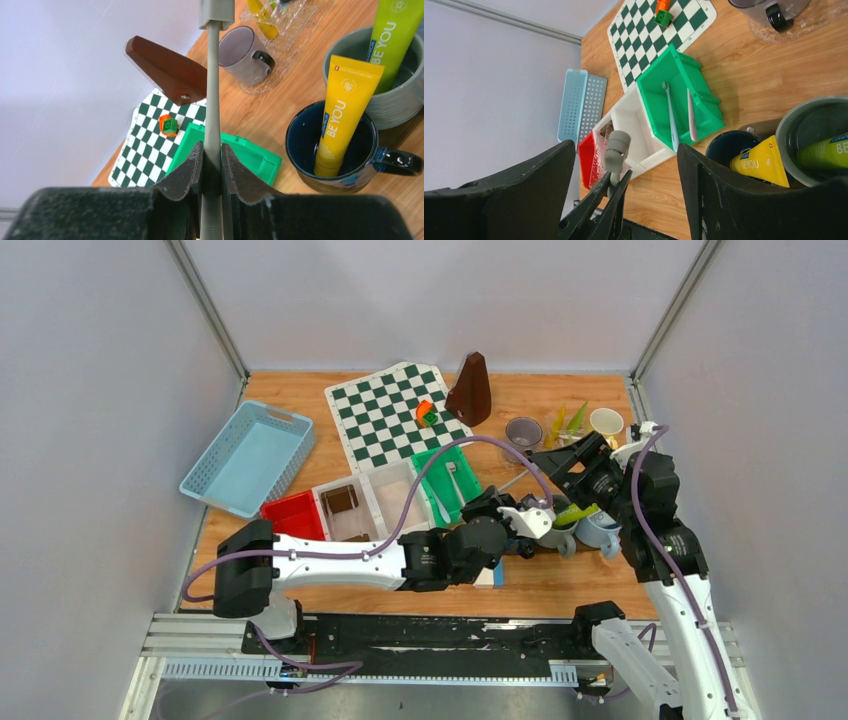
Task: Prepare toiletry sets of a toothbrush and toothpaste on the tray
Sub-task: Place the toothbrush in the cup.
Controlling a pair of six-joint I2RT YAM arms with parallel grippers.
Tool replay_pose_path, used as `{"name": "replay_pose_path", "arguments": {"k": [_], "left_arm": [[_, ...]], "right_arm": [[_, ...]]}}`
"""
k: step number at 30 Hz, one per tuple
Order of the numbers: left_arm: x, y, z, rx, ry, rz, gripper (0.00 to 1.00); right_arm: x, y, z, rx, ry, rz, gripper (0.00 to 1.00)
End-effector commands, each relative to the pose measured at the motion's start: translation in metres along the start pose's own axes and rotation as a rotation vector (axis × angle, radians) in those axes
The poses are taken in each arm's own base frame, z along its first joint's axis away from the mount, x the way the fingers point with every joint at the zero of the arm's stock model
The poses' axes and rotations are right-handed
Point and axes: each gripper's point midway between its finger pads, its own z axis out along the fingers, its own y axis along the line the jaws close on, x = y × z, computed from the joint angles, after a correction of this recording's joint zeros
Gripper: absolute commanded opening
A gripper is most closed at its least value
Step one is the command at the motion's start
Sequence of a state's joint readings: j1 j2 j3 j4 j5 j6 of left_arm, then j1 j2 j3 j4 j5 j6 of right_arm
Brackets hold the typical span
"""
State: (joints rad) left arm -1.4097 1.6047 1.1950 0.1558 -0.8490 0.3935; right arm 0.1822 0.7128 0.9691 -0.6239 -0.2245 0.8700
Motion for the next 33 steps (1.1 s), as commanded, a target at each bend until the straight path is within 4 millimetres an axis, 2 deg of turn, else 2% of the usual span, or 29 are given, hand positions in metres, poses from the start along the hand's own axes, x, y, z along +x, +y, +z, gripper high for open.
{"name": "replay_pose_path", "arguments": {"k": [1, 6, 8, 9, 13, 16, 17, 19, 21, 22, 25, 29, 31, 33], "left_arm": [[-0.035, 0.009, -0.001, -0.045, -0.074, -0.025, 0.0], [-0.038, 0.003, 0.001, -0.047, -0.075, 0.0, 0.0], [-0.038, 0.001, 0.002, -0.048, -0.073, 0.006, 0.0], [-0.038, 0.0, 0.002, -0.048, -0.073, 0.006, 0.01], [-0.036, -0.003, 0.001, -0.048, -0.066, 0.004, 0.04], [-0.034, -0.003, 0.0, -0.053, -0.061, -0.001, 0.13], [-0.032, -0.003, -0.001, -0.055, -0.058, -0.001, 0.15], [-0.031, -0.003, -0.002, -0.056, -0.055, -0.011, 0.22], [-0.03, -0.001, -0.003, -0.057, -0.054, -0.024, 0.34], [-0.03, 0.0, -0.004, -0.059, -0.055, -0.037, 0.48], [-0.028, 0.001, -0.006, -0.059, -0.053, -0.056, 0.74], [-0.026, 0.005, -0.01, -0.056, -0.052, -0.094, 0.92], [-0.025, 0.006, -0.013, -0.051, -0.054, -0.117, 0.99], [-0.023, 0.008, -0.015, -0.045, -0.054, -0.144, 1.0]], "right_arm": [[0.002, 0.008, 0.007, -0.045, 0.014, 0.041, 0.74], [0.007, 0.007, 0.01, -0.048, 0.036, 0.055, 0.64], [0.007, 0.005, 0.011, -0.045, 0.034, 0.057, 0.58], [0.007, 0.005, 0.011, -0.044, 0.032, 0.054, 0.53], [0.003, 0.005, 0.009, -0.043, 0.012, 0.039, 0.22], [0.0, 0.003, 0.008, -0.036, -0.01, 0.023, 0.03], [-0.001, 0.002, 0.008, -0.032, -0.017, 0.02, 0.0], [-0.003, 0.002, 0.007, -0.029, -0.031, 0.009, 0.0], [-0.007, 0.002, 0.005, -0.027, -0.048, -0.003, 0.0], [-0.009, 0.002, 0.004, -0.024, -0.061, -0.013, 0.0], [-0.017, 0.0, 0.0, -0.008, -0.109, -0.045, 0.0], [-0.038, -0.004, -0.011, 0.039, -0.211, -0.114, 0.0], [-0.054, -0.009, -0.019, 0.09, -0.289, -0.16, 0.0], [-0.069, -0.015, -0.028, 0.144, -0.368, -0.203, 0.0]]}}
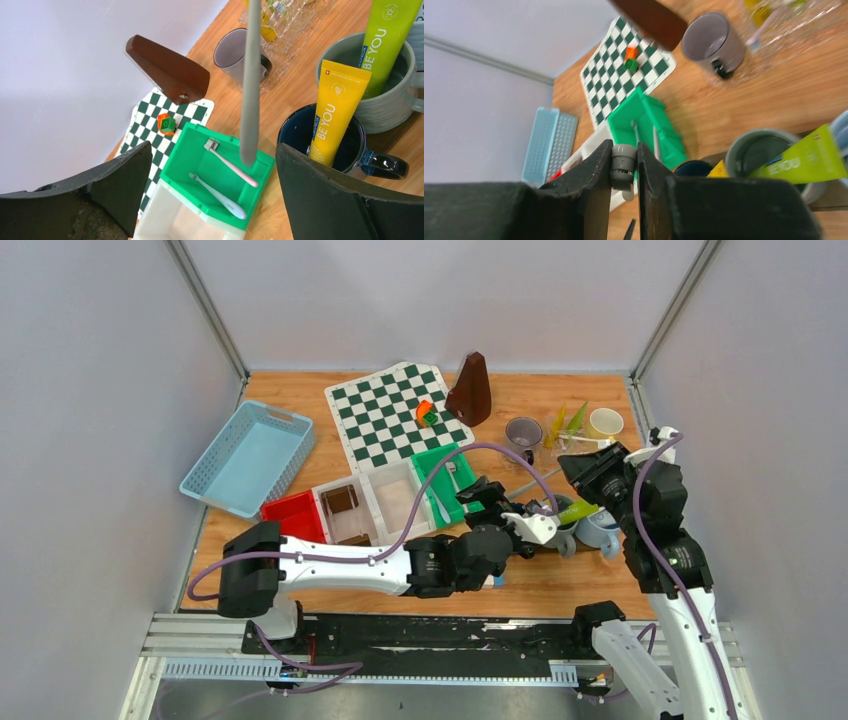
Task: Prepare toiletry sets of a toothbrush and toothpaste on the tray
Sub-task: Place the toothbrush in the cup.
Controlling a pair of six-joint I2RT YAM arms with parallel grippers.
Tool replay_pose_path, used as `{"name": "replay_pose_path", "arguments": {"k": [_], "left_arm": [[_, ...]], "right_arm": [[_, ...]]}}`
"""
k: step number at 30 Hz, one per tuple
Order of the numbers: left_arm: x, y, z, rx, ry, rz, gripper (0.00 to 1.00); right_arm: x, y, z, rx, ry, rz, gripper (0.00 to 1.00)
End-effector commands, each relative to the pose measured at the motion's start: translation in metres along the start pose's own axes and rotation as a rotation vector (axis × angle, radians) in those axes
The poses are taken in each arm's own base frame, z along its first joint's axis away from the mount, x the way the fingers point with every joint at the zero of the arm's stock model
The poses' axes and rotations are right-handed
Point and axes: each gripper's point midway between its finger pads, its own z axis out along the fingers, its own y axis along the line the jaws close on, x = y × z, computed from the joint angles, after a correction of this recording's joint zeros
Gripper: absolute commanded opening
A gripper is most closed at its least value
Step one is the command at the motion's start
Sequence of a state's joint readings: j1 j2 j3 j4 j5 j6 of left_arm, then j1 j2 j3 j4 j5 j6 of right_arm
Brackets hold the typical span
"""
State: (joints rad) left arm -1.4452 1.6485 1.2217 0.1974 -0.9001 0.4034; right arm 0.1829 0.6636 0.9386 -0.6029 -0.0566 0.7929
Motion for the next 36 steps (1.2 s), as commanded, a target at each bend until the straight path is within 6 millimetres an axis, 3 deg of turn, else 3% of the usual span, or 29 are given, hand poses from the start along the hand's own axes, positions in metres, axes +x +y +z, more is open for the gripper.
{"name": "replay_pose_path", "arguments": {"k": [1, 8, 15, 26, 36], "left_arm": [[-0.013, 0.021, -0.015, -0.016, -0.038, -0.165, 1.0], [0.003, 0.03, -0.023, 0.043, -0.006, -0.36, 1.0], [0.038, 0.042, -0.021, 0.07, 0.086, -0.526, 1.0], [0.087, 0.056, -0.017, -0.003, 0.248, -0.693, 1.0], [0.103, 0.058, -0.017, -0.024, 0.296, -0.75, 1.0]], "right_arm": [[-0.057, -0.003, -0.02, 0.086, -0.248, -0.138, 0.0], [-0.096, -0.035, -0.049, 0.277, -0.458, -0.232, 0.0], [-0.102, -0.063, -0.062, 0.4, -0.529, -0.266, 0.0], [-0.059, -0.092, -0.03, 0.417, -0.387, -0.253, 0.0], [-0.011, -0.109, 0.007, 0.386, -0.215, -0.189, 0.0]]}}
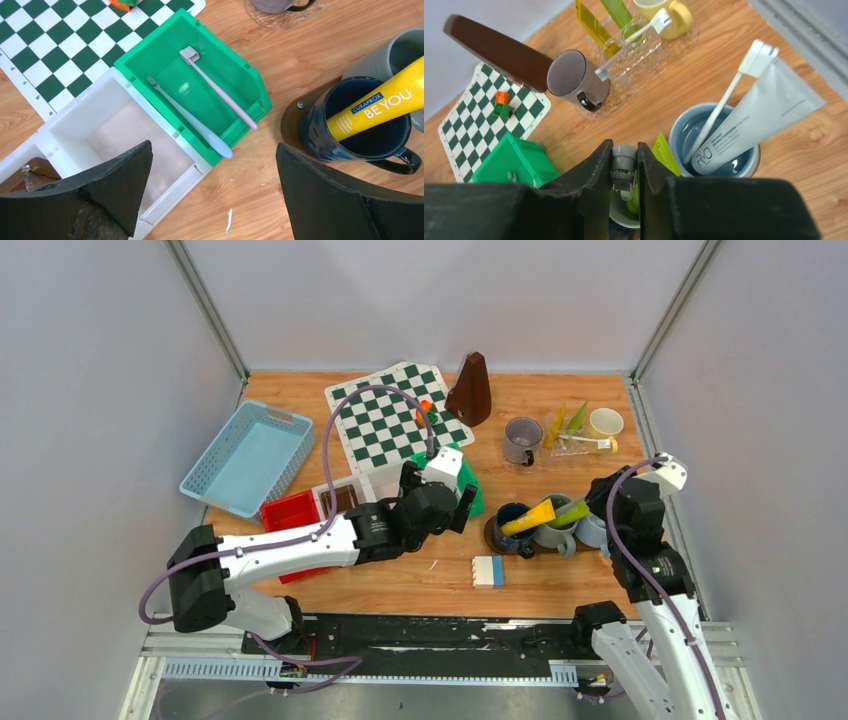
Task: Prepare toiletry sets of a toothbrush and toothpaste on the tray
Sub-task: Place the toothbrush in the cup, then pick up the toothbrush from the storage box.
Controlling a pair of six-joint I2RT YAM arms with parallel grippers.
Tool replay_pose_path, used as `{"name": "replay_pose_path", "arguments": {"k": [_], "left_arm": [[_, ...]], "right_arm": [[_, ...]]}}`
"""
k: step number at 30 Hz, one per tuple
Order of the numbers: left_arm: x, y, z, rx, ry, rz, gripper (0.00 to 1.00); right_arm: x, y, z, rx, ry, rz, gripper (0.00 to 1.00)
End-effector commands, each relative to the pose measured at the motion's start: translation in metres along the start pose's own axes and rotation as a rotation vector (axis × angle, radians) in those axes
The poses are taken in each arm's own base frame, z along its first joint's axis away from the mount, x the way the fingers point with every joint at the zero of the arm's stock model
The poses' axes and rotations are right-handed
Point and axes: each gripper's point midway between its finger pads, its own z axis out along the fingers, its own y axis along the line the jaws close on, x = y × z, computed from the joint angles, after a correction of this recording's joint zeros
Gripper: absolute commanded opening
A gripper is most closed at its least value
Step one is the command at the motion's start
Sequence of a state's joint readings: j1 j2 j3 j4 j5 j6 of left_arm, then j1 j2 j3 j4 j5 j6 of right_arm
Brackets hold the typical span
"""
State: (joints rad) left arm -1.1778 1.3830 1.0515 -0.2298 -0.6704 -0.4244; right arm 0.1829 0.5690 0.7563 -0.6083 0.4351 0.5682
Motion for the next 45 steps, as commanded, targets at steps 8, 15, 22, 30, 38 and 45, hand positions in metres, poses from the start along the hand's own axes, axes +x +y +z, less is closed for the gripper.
{"name": "replay_pose_path", "arguments": {"k": [8, 15, 22, 30, 38, 45], "left_arm": [[-0.006, 0.006, -0.004, 0.0, -0.003, -0.125, 1.0], [-0.007, 0.007, -0.001, -0.013, 0.022, -0.16, 1.0], [-0.004, 0.007, 0.01, -0.054, 0.081, -0.208, 0.99], [0.002, 0.004, 0.032, -0.142, 0.209, -0.256, 0.84], [0.014, -0.008, 0.066, -0.172, 0.326, -0.278, 0.61], [0.034, 0.001, 0.104, -0.2, 0.398, -0.342, 0.52]], "right_arm": [[0.036, 0.009, 0.015, -0.033, 0.112, 0.056, 0.21], [0.008, 0.007, 0.004, -0.02, 0.035, 0.034, 0.58], [-0.03, 0.002, -0.016, -0.007, -0.082, 0.011, 0.84], [-0.056, -0.008, -0.036, 0.001, -0.192, 0.008, 0.86], [-0.046, -0.017, -0.035, 0.013, -0.197, -0.01, 0.88], [-0.046, -0.021, -0.039, -0.003, -0.226, -0.009, 0.89]]}}
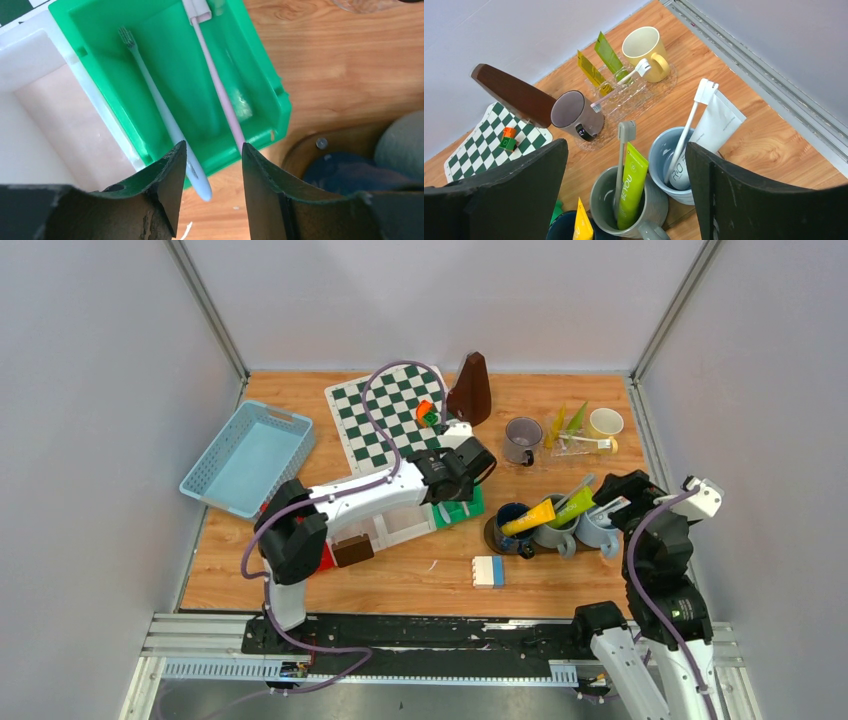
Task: Prepare toiletry sets of a toothbrush and toothpaste on the tray
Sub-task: Pick up the toothbrush from the storage box.
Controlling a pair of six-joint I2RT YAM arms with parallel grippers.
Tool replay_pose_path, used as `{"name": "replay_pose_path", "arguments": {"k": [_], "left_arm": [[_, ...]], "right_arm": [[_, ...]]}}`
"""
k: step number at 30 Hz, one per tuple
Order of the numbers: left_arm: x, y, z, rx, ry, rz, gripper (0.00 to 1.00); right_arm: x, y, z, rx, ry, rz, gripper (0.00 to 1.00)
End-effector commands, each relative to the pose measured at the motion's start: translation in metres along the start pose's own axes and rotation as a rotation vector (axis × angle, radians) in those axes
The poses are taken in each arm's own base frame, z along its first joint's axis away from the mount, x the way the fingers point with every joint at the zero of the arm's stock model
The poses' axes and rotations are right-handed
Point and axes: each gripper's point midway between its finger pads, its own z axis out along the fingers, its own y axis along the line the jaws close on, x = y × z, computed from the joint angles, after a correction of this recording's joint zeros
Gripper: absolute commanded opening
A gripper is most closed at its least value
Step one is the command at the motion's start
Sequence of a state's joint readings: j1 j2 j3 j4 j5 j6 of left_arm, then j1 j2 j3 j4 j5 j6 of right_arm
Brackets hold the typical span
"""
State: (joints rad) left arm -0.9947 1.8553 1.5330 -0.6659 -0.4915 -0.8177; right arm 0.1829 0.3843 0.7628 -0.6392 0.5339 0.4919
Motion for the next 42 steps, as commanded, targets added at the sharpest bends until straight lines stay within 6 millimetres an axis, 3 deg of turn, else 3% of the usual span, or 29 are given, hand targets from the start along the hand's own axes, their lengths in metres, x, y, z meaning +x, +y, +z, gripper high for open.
{"name": "replay_pose_path", "arguments": {"k": [1, 15, 20, 25, 33, 42], "left_arm": [[-0.013, -0.004, 0.016, 0.009, 0.026, -0.078, 0.51], [0.007, -0.009, 0.072, 0.014, 0.138, -0.117, 0.48], [0.017, -0.008, 0.082, 0.01, 0.179, -0.135, 0.4], [0.014, -0.003, 0.075, 0.004, 0.163, -0.148, 0.28], [-0.008, 0.001, 0.047, 0.043, 0.093, -0.195, 0.04], [-0.037, 0.0, 0.007, 0.12, 0.017, -0.241, 0.0]], "right_arm": [[-0.011, -0.001, -0.003, -0.01, -0.058, -0.005, 0.89], [-0.003, -0.006, -0.004, -0.025, -0.076, -0.002, 0.9], [-0.003, -0.006, -0.005, -0.033, -0.08, 0.0, 0.9], [-0.004, -0.005, -0.005, -0.04, -0.084, 0.002, 0.9], [-0.007, 0.003, -0.007, -0.075, -0.073, -0.008, 0.9], [-0.014, 0.019, -0.01, -0.132, -0.047, -0.012, 0.9]]}}
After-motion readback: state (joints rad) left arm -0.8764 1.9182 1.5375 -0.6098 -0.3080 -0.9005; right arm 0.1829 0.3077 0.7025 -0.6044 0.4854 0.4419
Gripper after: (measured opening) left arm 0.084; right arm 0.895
